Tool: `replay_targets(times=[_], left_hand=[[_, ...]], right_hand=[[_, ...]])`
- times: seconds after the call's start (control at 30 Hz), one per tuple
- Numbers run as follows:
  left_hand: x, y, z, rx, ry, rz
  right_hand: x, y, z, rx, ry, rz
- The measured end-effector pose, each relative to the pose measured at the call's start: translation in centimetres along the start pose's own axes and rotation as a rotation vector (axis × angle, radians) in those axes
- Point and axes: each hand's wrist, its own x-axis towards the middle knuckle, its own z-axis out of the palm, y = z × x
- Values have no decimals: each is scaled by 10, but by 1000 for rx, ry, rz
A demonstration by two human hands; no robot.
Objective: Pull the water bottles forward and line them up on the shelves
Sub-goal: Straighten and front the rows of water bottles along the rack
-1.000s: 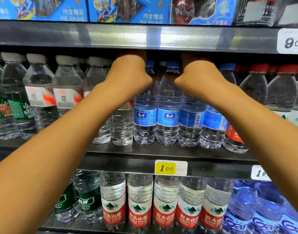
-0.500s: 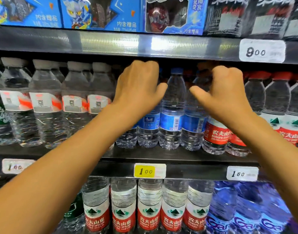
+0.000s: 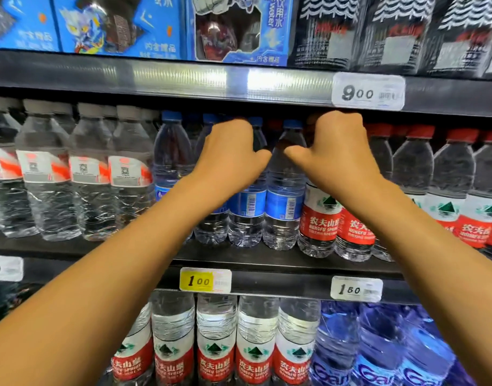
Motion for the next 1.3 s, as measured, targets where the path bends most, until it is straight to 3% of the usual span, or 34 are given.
replay_targets(times=[0.23,0.5,0.77,1.03,1.3], left_hand=[[5,0,-2,97,25,-36],[14,-6,-3,119,-2,-15],[19,-6,-9,99,-89,-8],[21,-11,-7,83,-47,60],[26,-14,-9,88,-132,21]], right_hand=[[8,-4,8,-81,-33,-30],[22,-1,9,-49,-195,63],[18,-15,10,-107,-141,51],[27,-10,7,-157,-253,55],[22,-20,7,-186,-208,56]])
